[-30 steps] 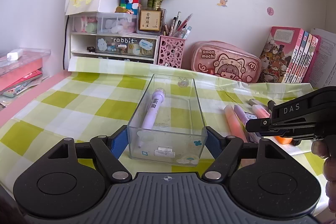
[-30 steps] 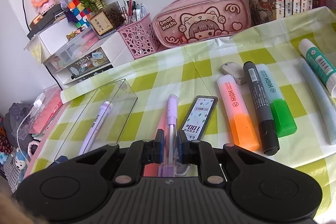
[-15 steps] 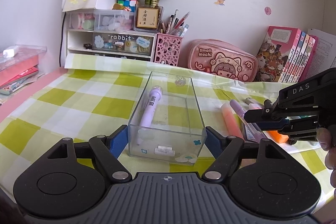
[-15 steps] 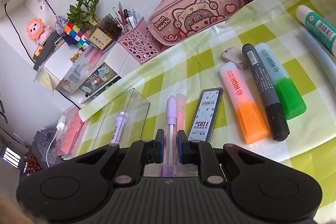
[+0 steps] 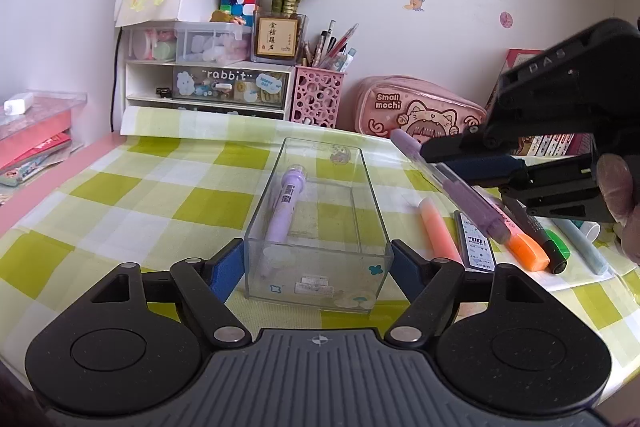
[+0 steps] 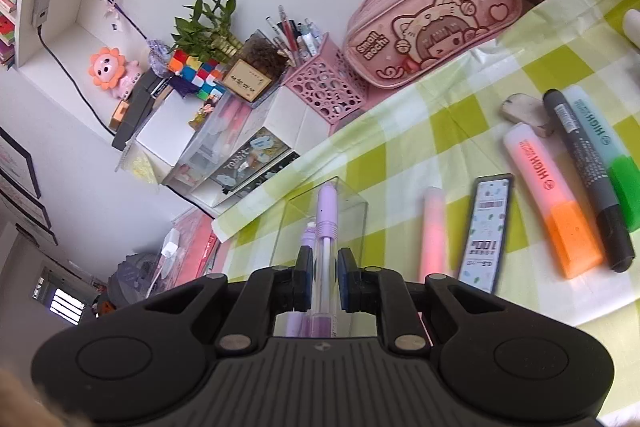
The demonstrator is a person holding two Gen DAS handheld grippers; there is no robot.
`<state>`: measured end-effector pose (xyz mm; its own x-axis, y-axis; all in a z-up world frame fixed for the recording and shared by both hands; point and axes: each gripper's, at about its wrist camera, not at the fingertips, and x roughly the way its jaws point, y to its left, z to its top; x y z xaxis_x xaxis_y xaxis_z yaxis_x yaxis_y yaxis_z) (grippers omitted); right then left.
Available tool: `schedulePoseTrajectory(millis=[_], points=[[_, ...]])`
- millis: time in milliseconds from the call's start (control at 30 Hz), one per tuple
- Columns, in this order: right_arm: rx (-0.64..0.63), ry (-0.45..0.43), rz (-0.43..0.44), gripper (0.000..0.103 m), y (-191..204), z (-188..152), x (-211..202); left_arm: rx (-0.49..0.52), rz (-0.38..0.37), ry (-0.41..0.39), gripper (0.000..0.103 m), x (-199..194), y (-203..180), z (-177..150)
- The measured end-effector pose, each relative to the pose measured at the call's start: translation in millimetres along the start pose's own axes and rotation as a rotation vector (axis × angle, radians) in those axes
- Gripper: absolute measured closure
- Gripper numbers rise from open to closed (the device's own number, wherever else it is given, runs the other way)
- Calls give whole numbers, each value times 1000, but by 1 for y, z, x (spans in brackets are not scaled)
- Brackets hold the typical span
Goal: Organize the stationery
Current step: 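Lower the thin lavender pen into the clear tray and release it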
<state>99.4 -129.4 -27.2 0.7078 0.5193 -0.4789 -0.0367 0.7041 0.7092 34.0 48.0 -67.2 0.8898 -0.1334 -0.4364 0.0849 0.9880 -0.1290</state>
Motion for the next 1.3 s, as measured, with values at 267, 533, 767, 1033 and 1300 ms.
schedulePoseTrajectory(millis=[267,533,767,1033,1300], points=[[-27,58,3,91,25,-1,21,2,-5,-6,28,0,1,-1],[-100,139,-154,91,50,14,63,0,-9,-7,28,0,2,-1],[-143,212,-285,91,62,19,95,-10,-19,-6,28,0,5,0],[-166,263,-347,91,74,22,116,-6,-18,-11,28,1,6,0],[-171,282,-361,91,75,18,123,-7,-19,-10,28,1,6,0]])
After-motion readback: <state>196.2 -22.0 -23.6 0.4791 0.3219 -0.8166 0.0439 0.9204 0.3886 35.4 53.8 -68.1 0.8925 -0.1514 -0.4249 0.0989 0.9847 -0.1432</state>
